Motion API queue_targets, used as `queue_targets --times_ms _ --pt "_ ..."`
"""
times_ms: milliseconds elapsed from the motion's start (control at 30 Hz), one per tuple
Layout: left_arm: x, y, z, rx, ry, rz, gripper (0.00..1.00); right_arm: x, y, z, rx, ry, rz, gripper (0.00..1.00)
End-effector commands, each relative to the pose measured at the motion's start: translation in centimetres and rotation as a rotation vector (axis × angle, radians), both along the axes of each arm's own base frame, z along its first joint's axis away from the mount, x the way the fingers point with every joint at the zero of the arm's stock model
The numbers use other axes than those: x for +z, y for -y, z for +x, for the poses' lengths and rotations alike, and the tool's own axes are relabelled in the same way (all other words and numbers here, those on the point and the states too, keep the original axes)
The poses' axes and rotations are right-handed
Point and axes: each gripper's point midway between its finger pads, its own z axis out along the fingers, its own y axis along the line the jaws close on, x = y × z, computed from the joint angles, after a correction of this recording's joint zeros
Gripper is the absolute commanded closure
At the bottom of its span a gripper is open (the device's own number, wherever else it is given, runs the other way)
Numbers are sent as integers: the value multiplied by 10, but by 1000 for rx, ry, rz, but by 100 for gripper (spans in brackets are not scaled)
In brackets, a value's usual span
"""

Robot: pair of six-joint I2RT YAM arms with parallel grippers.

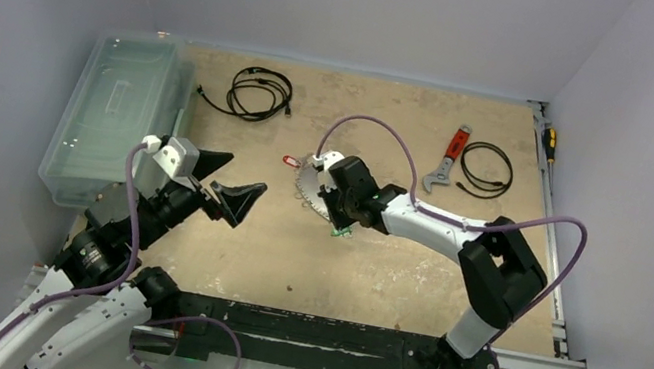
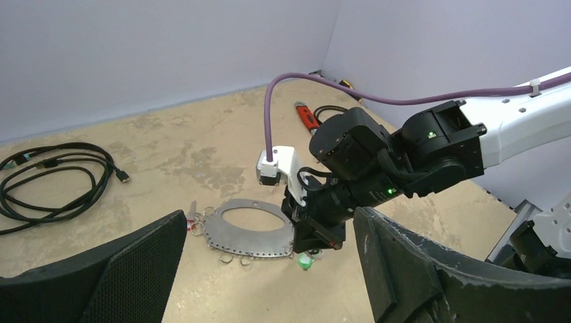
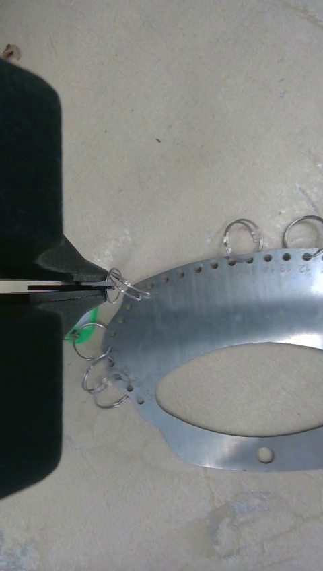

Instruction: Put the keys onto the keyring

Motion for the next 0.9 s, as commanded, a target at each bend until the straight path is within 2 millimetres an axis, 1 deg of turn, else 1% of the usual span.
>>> queue_targets --times_ms 0,67,200,300,333,400,433,467,500,533,567,600,667,733,800,867 --pt "18 -2 -1 2 43 -14 7 16 3 -4 -37 22 48 100" --pt "19 -2 -1 -1 43 -14 7 8 12 -10 -70 -3 27 100" --pt "18 -1 -1 -3 41 -14 7 -8 46 -13 -239 -17 -68 100" --pt "18 -1 -1 -3 40 -16 8 -16 62 -20 -274 -30 -129 100" --pt "18 -1 -1 -3 40 -17 7 -16 68 -20 -285 -22 -150 100" --pt "18 -1 -1 -4 39 -19 7 -13 86 -16 -343 13 -211 100" --pt "18 -1 -1 -5 39 -20 7 -10 91 -12 -364 36 -226 100" --pt "18 0 -1 -6 39 -21 7 -7 90 -8 -372 49 -226 100" --pt "19 0 -2 -9 40 -22 7 -2 84 -4 -373 50 -215 100" --pt "19 0 -1 -10 39 -22 8 -1 79 -3 -369 34 -208 100" --pt "19 1 -2 -12 37 -22 8 0 71 -1 -350 23 -188 100" --pt "18 1 -2 -14 37 -22 8 1 57 -1 -318 -2 -148 100" --pt "18 1 -1 -13 36 -22 8 1 26 -7 -245 -56 -57 100" --pt "18 1 -1 -11 35 -24 8 2 -1 -17 -181 -97 13 100" --pt "18 0 -1 -7 33 -24 8 1 -20 -24 -144 -119 60 100" --pt "17 1 -1 -12 30 -23 8 -7 -33 -28 -118 -148 100 100"
